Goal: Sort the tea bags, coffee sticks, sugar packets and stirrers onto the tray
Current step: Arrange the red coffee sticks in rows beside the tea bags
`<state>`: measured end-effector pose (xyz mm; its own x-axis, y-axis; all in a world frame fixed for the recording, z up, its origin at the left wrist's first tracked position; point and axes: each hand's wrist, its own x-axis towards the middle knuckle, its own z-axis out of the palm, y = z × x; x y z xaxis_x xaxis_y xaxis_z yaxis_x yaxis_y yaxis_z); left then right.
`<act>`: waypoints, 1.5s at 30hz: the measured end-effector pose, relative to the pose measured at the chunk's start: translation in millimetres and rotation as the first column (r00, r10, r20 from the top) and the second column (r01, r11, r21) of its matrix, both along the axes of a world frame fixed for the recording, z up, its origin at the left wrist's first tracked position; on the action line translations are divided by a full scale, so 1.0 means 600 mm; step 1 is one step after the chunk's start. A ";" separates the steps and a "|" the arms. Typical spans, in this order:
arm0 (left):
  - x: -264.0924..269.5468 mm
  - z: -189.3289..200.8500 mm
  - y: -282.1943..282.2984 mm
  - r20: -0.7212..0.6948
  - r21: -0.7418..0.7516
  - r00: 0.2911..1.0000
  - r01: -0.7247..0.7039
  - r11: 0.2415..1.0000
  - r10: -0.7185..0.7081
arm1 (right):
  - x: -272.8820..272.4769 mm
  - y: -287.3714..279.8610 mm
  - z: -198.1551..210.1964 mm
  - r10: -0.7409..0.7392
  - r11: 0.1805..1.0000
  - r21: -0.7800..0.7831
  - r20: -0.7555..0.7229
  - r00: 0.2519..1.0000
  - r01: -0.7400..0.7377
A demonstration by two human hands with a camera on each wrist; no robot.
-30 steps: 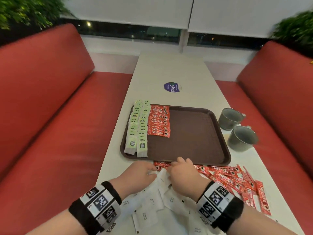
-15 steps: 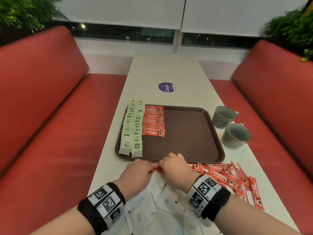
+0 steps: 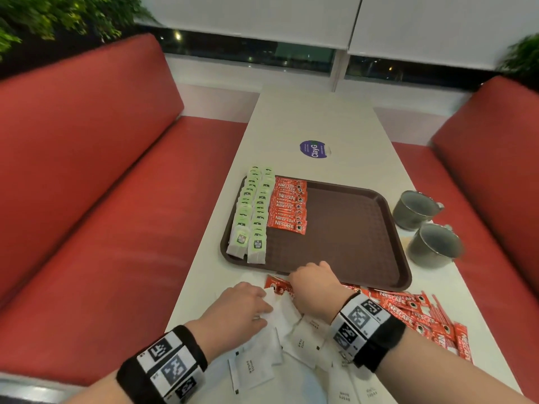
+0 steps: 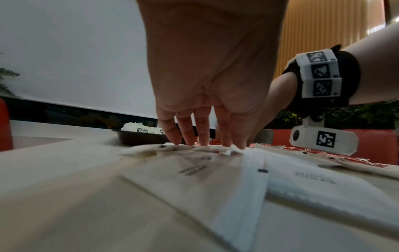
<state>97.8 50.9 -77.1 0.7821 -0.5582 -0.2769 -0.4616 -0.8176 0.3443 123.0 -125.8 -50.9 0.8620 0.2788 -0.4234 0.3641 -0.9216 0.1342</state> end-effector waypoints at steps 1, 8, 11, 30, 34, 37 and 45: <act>-0.001 0.001 0.000 0.001 0.005 1.000 0.003 1.000 -0.003 | 0.001 0.001 0.001 -0.009 1.000 0.004 -0.015 1.000 0.009; -0.007 0.007 0.002 -0.017 -0.009 1.000 0.001 1.000 -0.001 | 0.000 -0.012 0.008 -0.109 0.990 0.086 -0.049 0.993 0.112; -0.007 0.009 0.002 -0.035 -0.016 0.999 -0.002 1.000 0.001 | -0.005 -0.031 0.025 -0.180 0.962 0.200 -0.036 0.983 0.184; -0.028 0.123 -0.094 -0.607 -0.643 0.794 -0.453 0.618 -0.049 | -0.138 -0.045 0.096 -0.267 0.225 0.871 -0.375 0.888 0.436; -0.022 0.105 -0.089 -0.722 -0.560 0.686 -0.657 0.504 0.093 | -0.153 -0.049 0.072 -0.333 0.490 0.756 -0.298 0.895 0.434; -0.010 0.088 -0.069 -0.785 -0.506 0.594 -0.778 0.371 0.176 | -0.174 -0.101 0.052 -0.464 0.482 0.731 -0.256 0.848 0.484; -0.022 0.077 -0.087 -0.789 -0.463 0.566 -0.803 0.375 0.240 | -0.174 -0.251 -0.008 -0.744 0.629 0.348 0.009 0.668 0.696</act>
